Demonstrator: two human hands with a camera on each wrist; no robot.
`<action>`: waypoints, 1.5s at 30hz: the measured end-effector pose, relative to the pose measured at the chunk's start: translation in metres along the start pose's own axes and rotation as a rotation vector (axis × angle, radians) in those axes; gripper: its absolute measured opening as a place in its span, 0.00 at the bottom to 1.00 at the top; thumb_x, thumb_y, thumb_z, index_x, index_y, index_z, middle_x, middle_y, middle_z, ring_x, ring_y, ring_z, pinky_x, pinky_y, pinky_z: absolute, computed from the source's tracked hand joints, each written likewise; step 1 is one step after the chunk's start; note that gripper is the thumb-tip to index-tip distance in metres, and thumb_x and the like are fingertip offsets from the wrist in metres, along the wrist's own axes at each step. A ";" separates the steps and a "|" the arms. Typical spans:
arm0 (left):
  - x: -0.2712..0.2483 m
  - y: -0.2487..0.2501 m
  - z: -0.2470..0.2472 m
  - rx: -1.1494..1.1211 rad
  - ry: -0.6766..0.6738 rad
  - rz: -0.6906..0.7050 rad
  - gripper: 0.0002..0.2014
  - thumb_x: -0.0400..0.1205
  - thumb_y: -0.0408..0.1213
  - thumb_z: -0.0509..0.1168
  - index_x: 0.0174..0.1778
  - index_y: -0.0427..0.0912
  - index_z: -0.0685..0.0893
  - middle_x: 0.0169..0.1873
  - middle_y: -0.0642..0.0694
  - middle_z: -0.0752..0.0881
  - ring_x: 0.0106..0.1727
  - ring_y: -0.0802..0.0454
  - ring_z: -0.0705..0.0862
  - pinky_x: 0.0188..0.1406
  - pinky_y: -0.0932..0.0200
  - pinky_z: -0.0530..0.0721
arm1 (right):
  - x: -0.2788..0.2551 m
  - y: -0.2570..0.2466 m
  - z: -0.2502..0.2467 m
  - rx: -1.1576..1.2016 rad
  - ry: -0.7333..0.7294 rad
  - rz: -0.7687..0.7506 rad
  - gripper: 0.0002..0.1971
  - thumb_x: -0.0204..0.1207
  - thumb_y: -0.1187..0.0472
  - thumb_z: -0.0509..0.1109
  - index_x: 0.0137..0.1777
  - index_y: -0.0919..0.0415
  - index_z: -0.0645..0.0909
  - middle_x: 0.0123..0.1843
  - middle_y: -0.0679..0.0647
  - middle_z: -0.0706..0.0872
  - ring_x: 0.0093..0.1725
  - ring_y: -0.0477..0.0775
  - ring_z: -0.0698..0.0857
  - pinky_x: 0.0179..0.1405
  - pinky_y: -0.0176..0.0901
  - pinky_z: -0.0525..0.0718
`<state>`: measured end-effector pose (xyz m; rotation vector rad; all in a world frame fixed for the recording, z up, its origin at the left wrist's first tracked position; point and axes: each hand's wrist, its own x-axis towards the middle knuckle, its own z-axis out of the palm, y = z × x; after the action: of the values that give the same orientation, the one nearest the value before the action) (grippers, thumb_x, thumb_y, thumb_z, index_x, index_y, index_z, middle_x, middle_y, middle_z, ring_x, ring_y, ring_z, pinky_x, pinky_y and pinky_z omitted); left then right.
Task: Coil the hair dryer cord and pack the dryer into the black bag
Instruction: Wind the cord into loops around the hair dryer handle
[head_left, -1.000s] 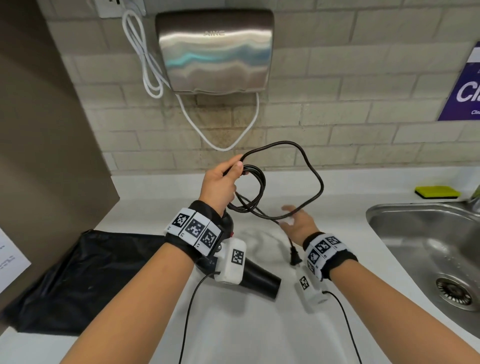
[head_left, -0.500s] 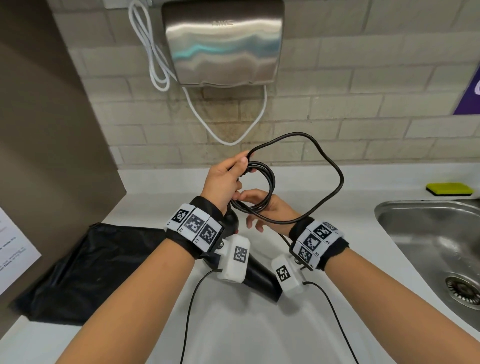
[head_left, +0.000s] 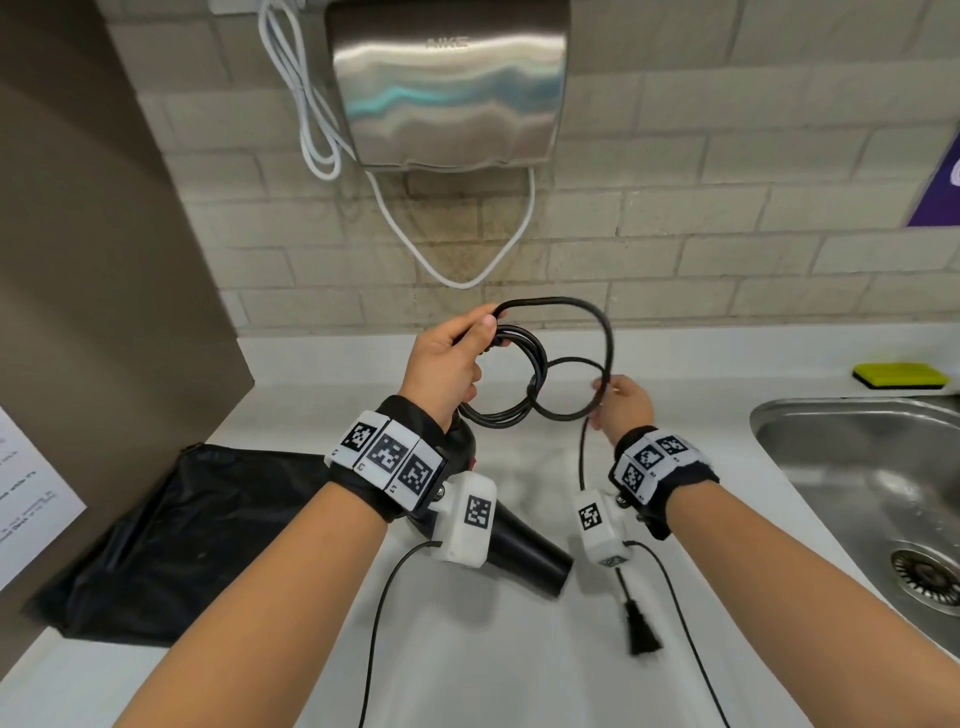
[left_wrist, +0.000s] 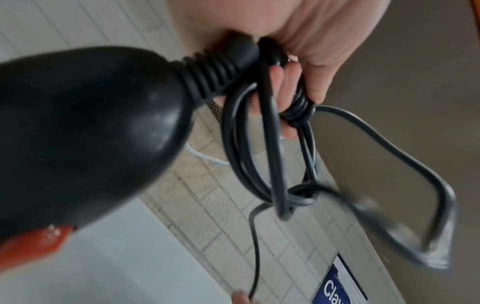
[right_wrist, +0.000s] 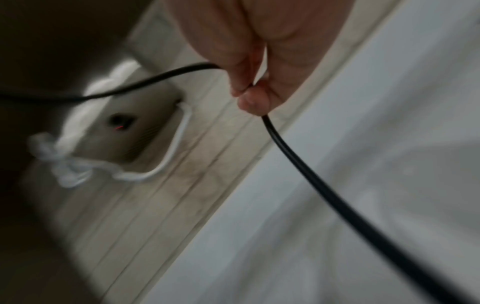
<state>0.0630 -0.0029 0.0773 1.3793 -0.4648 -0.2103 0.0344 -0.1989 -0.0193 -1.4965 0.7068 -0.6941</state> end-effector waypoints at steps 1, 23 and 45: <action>0.000 0.000 -0.002 -0.002 0.002 0.004 0.13 0.85 0.36 0.59 0.64 0.42 0.82 0.36 0.46 0.85 0.15 0.62 0.59 0.14 0.70 0.58 | 0.009 0.005 -0.010 0.004 0.078 0.053 0.09 0.80 0.70 0.57 0.43 0.63 0.76 0.24 0.55 0.74 0.08 0.39 0.71 0.09 0.28 0.69; 0.008 -0.001 0.007 0.053 0.148 0.006 0.06 0.84 0.37 0.62 0.42 0.49 0.81 0.34 0.49 0.84 0.14 0.62 0.63 0.12 0.70 0.62 | -0.069 -0.082 0.005 0.264 -0.359 -0.549 0.11 0.81 0.63 0.57 0.55 0.47 0.76 0.33 0.45 0.78 0.25 0.36 0.70 0.25 0.27 0.70; 0.004 0.000 0.007 0.137 0.005 0.012 0.07 0.84 0.38 0.61 0.42 0.51 0.83 0.34 0.49 0.84 0.16 0.60 0.64 0.14 0.69 0.63 | -0.064 -0.073 0.022 -0.078 -0.249 -0.897 0.09 0.72 0.63 0.66 0.45 0.69 0.85 0.38 0.39 0.79 0.39 0.30 0.79 0.39 0.20 0.72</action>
<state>0.0639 -0.0107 0.0793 1.5097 -0.4904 -0.1671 0.0127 -0.1329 0.0526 -1.9262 -0.1751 -1.1178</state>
